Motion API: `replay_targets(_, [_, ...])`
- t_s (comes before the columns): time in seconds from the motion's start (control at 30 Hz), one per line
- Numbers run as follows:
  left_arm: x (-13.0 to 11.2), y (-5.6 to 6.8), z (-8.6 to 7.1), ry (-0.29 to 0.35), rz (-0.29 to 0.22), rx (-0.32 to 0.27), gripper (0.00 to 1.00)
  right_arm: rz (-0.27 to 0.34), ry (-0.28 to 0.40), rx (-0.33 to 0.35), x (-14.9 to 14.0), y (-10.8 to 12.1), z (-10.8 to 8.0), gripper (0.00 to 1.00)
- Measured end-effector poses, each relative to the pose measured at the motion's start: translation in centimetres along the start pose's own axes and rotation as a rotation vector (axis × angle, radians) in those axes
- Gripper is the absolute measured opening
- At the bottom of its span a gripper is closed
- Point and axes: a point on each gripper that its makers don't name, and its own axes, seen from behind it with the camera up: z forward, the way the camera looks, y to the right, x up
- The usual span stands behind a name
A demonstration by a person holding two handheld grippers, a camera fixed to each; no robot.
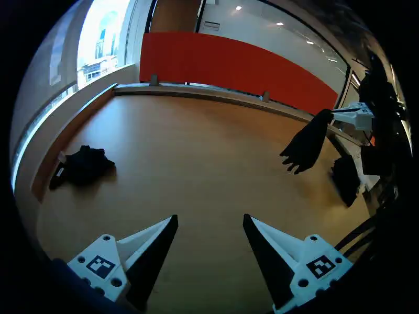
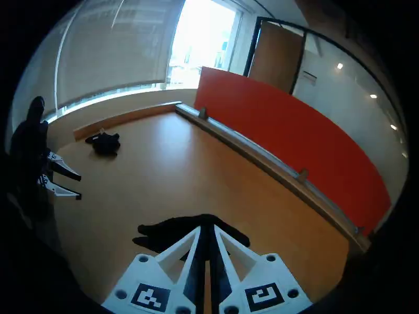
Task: Fold towel
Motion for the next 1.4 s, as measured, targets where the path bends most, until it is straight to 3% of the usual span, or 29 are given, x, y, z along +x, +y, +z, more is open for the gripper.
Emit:
replay_targets(0.5, [0.2, 1.1, 0.8, -0.015, 0.013, -0.006, 0.92, 0.055, -0.014, -0.082, -3.3, 7.1, -4.3, 0.03])
replay_targets(1.4, [0.1, 1.2, 0.9, -0.029, 0.02, 0.02, 0.92, 0.133, -0.089, -0.268, -10.3, 21.1, -11.9, 0.03])
